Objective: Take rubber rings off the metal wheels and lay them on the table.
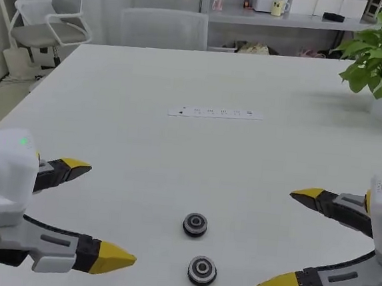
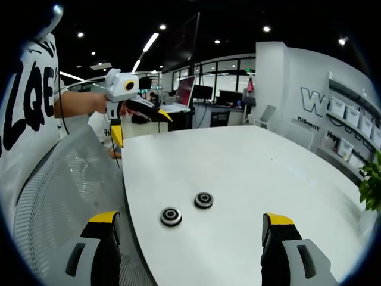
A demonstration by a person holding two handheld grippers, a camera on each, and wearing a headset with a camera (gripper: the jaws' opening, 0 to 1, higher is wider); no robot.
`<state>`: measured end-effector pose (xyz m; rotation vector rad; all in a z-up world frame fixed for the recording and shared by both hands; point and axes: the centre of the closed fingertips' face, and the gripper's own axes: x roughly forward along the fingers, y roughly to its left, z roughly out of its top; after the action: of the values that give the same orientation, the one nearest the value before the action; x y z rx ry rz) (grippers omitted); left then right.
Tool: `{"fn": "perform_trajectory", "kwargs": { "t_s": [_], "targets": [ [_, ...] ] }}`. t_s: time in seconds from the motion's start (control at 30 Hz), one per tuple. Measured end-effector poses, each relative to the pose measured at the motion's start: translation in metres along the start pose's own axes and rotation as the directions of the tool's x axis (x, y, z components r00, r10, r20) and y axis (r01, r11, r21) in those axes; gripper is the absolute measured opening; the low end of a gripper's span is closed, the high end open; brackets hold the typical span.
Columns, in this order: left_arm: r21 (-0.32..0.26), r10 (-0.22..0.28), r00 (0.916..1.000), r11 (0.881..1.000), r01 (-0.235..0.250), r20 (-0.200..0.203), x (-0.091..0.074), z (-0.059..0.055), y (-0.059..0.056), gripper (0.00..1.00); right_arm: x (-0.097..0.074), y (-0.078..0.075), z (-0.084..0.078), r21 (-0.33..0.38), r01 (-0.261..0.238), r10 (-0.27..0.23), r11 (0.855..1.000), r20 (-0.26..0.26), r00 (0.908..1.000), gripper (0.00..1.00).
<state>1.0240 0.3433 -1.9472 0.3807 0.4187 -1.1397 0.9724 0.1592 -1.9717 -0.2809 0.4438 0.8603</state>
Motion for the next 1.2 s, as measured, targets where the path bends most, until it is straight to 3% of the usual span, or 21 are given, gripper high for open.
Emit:
{"fn": "perform_trajectory", "kwargs": {
  "t_s": [1.2],
  "targets": [
    [0.049, -0.115, 0.9924, 0.992, 0.118, -0.042, 0.041, 0.002, -0.017, 0.95, 0.021, -0.007, -0.012, 0.015, -0.023, 0.023, 1.000, -0.008, 0.9997, 0.96]
  ]
}}
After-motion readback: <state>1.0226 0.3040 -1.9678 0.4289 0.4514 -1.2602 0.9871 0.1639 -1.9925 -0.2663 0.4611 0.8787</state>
